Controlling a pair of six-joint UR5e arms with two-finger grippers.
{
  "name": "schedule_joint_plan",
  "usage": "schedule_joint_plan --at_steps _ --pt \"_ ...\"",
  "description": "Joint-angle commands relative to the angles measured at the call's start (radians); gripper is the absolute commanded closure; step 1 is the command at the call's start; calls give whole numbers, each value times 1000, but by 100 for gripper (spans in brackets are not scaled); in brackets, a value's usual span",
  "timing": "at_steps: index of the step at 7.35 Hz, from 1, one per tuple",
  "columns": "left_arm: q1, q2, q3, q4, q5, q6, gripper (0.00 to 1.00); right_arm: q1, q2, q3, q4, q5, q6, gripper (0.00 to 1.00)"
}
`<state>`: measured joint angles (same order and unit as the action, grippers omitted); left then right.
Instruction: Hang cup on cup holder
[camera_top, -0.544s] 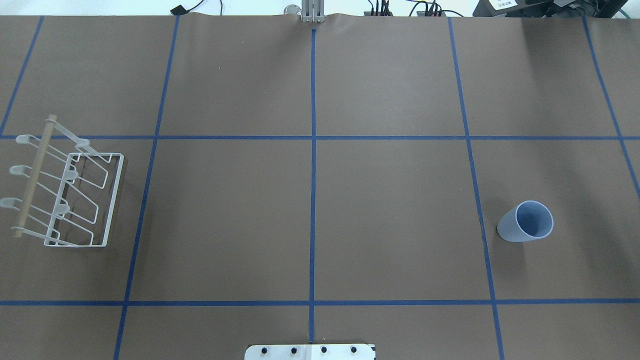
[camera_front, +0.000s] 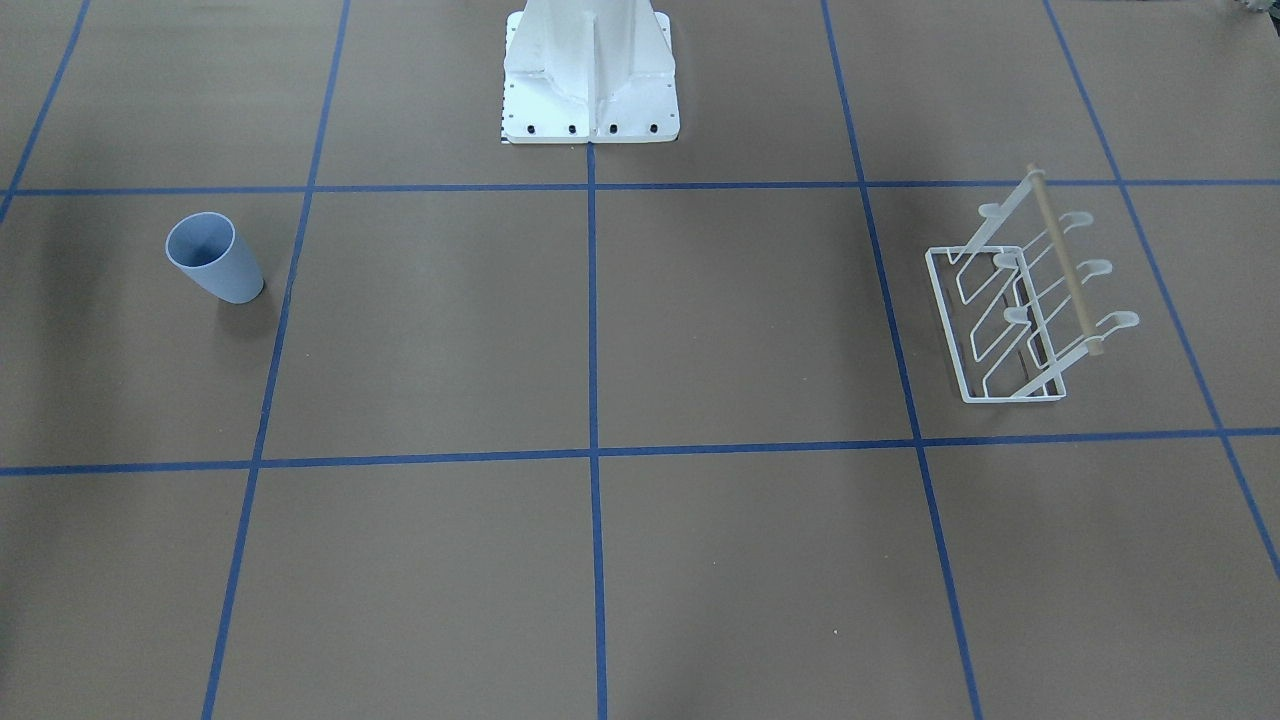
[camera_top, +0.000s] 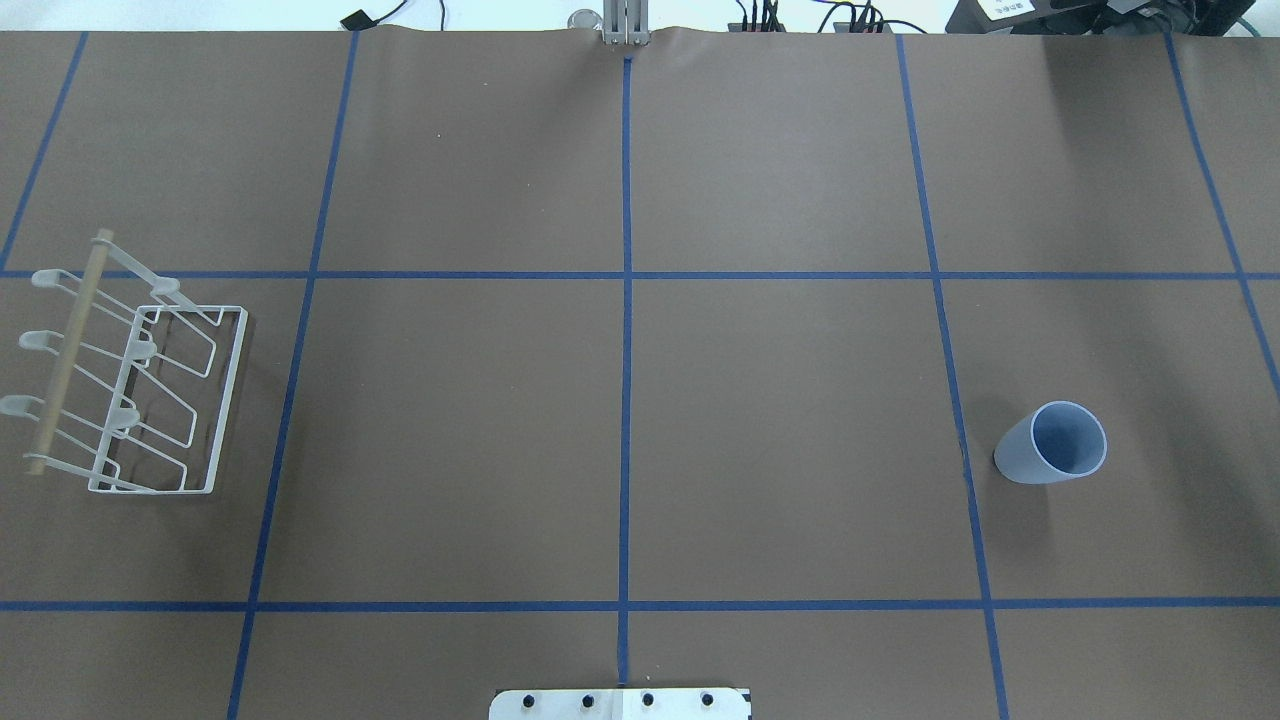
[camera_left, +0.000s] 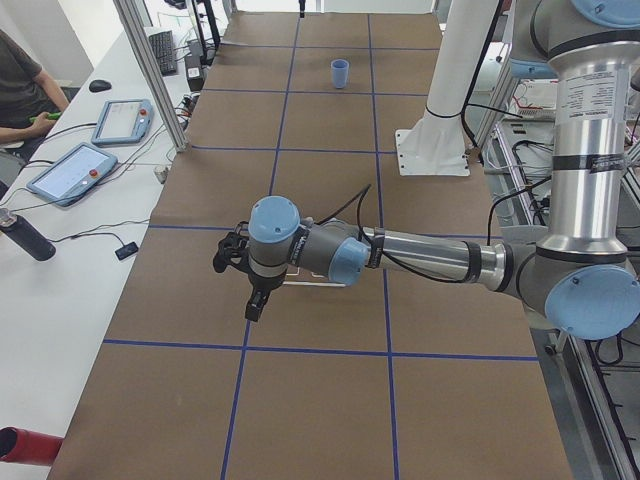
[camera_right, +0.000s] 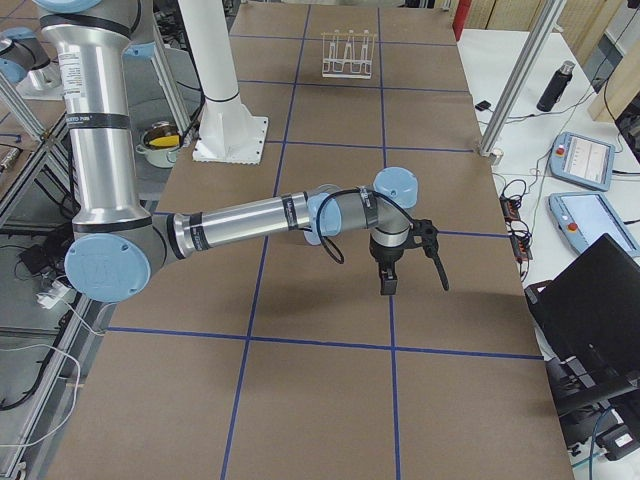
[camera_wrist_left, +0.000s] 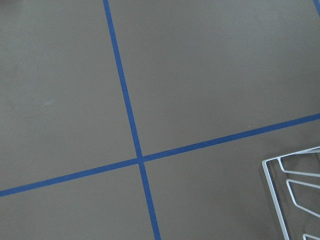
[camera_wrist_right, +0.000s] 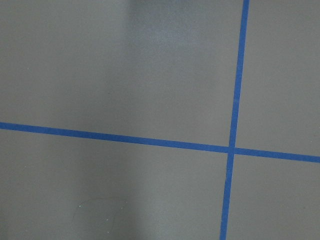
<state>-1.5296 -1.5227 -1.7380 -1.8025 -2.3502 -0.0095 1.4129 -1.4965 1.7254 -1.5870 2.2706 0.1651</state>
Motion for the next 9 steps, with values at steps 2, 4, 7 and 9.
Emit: schedule_joint_plan --at_steps 2,4,7,9 --pt "2 12 -17 -25 0 3 1 -2 1 -3 -1 16 1 0" --pt "0 18 -14 -26 2 -10 1 -3 -1 6 1 20 -1 0" --pt "3 43 -8 -26 45 -42 2 -6 1 8 2 20 -1 0" --pt "3 38 -20 -32 34 -140 3 -14 2 8 2 20 1 0"
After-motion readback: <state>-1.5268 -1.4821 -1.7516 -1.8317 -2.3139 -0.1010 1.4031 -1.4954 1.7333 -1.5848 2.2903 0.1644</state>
